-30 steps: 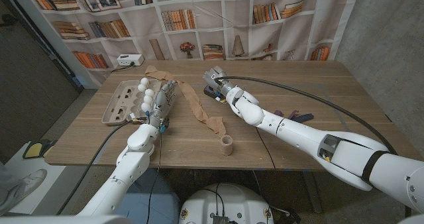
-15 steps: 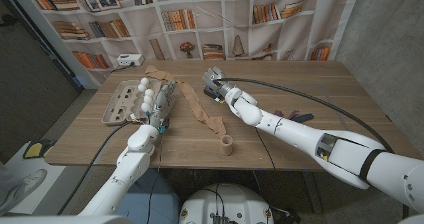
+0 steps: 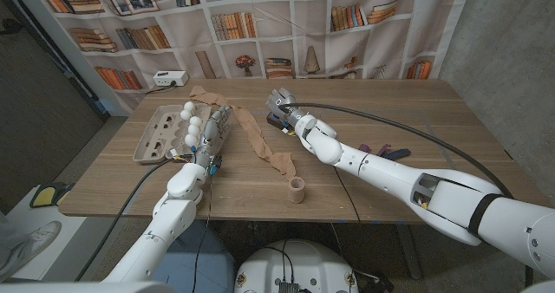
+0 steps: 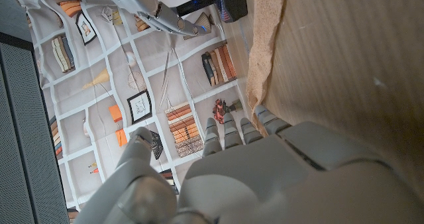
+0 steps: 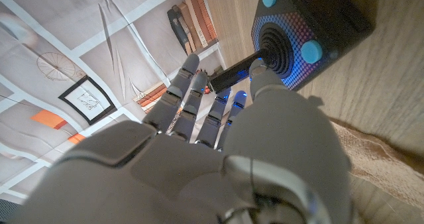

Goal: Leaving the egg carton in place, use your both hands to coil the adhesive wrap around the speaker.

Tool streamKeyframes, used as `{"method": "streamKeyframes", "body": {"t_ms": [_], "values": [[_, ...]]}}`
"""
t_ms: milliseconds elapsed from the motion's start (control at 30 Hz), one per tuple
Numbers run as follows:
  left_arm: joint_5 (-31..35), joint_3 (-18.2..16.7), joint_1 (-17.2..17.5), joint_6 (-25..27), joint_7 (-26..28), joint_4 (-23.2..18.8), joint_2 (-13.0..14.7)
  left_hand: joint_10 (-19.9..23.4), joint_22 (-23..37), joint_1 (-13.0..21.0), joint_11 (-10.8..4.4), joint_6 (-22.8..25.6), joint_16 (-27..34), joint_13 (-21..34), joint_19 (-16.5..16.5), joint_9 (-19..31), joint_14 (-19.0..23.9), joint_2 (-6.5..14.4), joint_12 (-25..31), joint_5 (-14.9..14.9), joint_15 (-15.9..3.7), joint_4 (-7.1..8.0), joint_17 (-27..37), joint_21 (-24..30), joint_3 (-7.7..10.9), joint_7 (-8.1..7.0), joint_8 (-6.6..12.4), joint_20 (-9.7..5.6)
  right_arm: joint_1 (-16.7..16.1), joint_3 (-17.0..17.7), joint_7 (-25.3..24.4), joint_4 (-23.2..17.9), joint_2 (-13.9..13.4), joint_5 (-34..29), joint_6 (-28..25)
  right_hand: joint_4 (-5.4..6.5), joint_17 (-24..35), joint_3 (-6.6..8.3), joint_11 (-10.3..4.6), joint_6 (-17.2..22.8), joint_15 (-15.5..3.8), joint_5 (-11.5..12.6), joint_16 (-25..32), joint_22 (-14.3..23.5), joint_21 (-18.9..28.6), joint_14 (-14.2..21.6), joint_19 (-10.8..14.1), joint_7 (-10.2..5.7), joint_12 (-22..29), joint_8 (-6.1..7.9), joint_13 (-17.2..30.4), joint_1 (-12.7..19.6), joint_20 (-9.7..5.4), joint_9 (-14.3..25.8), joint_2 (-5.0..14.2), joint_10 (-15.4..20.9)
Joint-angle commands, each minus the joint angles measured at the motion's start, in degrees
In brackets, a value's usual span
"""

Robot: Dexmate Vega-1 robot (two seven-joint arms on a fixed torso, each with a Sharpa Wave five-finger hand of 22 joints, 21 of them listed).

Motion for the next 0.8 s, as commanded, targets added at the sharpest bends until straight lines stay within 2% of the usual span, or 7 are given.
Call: {"method": "streamKeyframes", "body": {"t_ms": [33,333,400,667,733,800], "values": [[0.1,0.2,0.0,0.5,-0.1,-0.3,0.0,0.4,0.2,0.1,0.43,0.3,0.3,0.1,0.5,0.1,-0.1,0.3,0.4,0.1,0.02,0.04,0.2,0.1,0.05,-0.16,0.11,-0.05,0.4,-0.5,0.2,1.3,0.1,-0.7,-0.1,-0.3,-0.2,0.51,-0.08,0.9,-10.83,0.2,-0.6,0.0,0.3,0.6,-0.2,-0.34,0.7,0.32,0.1,0.4,-0.2,0.2,0.71,0.9],[0.1,0.3,0.0,0.4,0.1,-0.1,-0.4,0.7,0.2,0.1,0.37,0.3,0.3,0.1,0.5,0.1,0.0,0.2,0.5,0.1,0.1,0.03,0.2,0.0,0.02,-0.06,0.09,-0.12,0.9,-1.1,0.2,3.0,0.7,-1.4,-0.3,-0.79,0.4,0.59,-0.48,3.0,-10.95,0.2,-0.4,-0.1,0.6,1.3,-0.4,-0.81,1.5,0.95,0.0,1.4,-0.65,0.2,1.27,2.8],[0.1,0.3,0.0,0.3,0.0,0.0,-0.4,0.8,0.2,0.0,0.35,0.3,0.3,0.1,0.6,0.1,0.0,0.2,0.6,0.1,0.07,0.03,0.2,0.1,0.02,-0.1,0.09,-0.15,1.0,-1.2,0.3,3.4,0.9,-1.5,-0.5,-0.7,0.9,0.62,-0.98,4.8,-10.96,0.3,-0.5,-0.2,0.7,1.1,-0.8,-1.42,2.0,1.46,0.0,1.7,-0.97,0.2,1.97,4.2],[0.0,0.2,0.3,0.1,0.1,0.1,-0.5,0.8,0.2,0.0,0.35,0.3,0.4,0.1,0.6,0.1,0.1,0.2,0.6,0.1,0.04,0.03,0.2,0.1,-0.01,-0.1,0.1,-0.14,1.4,-1.8,0.5,4.4,1.2,-2.3,-0.5,-0.61,1.0,0.58,-1.09,6.1,-10.92,0.4,-0.7,-0.2,0.9,1.2,-0.9,-1.53,2.3,1.79,-0.2,1.7,-1.06,0.1,2.22,5.1],[0.0,0.2,0.3,0.0,0.1,0.2,-0.5,0.8,0.2,0.0,0.32,0.3,0.3,0.1,0.6,0.1,0.0,0.2,0.6,0.1,0.09,0.03,0.2,0.1,-0.02,-0.1,0.12,-0.11,1.4,-2.0,0.5,4.9,1.5,-2.4,-0.7,-0.33,1.0,0.6,-0.95,6.7,-10.81,0.4,-0.7,-0.2,1.1,1.7,-0.8,-1.55,2.5,1.9,-0.2,1.4,-1.04,0.1,2.55,5.7],[0.0,0.1,0.3,-0.1,0.2,0.2,-0.5,0.7,0.2,0.0,0.28,0.3,0.3,0.1,0.6,0.1,0.0,0.2,0.5,0.1,0.11,0.02,0.2,0.1,-0.03,-0.09,0.1,-0.11,1.4,-2.0,0.4,5.1,1.6,-2.3,-0.8,0.05,0.9,0.63,-1.42,7.9,-10.84,0.5,-0.9,-0.2,1.2,2.4,-0.9,-1.64,2.7,2.18,-0.3,0.9,-1.17,0.1,2.93,6.4]]}}
